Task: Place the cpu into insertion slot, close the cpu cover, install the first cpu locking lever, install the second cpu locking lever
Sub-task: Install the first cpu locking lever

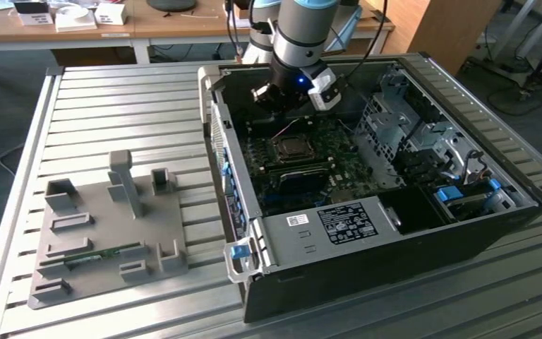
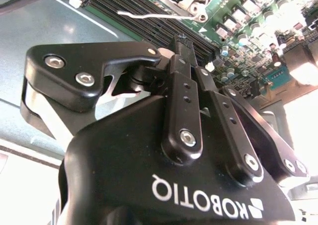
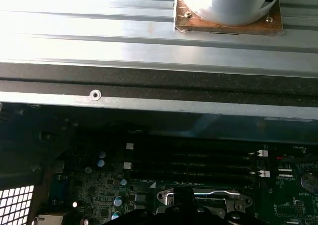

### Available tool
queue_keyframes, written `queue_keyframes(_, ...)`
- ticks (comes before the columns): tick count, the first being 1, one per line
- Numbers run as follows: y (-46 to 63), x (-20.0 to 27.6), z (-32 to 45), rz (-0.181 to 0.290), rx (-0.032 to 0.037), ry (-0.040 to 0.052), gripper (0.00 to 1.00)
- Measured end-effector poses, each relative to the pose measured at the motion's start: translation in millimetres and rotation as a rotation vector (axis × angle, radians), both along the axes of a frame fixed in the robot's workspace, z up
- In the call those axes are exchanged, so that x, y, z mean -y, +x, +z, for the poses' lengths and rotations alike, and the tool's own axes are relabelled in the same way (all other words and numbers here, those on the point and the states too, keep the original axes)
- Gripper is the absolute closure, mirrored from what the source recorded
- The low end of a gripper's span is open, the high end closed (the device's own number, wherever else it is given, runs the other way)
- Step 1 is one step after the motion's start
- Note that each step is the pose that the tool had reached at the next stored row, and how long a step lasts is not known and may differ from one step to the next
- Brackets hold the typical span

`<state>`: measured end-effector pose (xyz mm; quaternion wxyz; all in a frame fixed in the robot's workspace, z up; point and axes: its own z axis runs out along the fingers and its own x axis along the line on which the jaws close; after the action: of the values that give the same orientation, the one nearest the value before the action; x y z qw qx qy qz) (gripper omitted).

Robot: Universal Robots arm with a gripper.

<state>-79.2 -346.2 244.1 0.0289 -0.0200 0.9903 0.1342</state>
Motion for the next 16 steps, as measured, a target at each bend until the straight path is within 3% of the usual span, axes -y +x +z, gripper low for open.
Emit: queue_keyframes(16, 4.1, -0.4, -0.3, 0.0, -0.0001, -0.0001, 0.89)
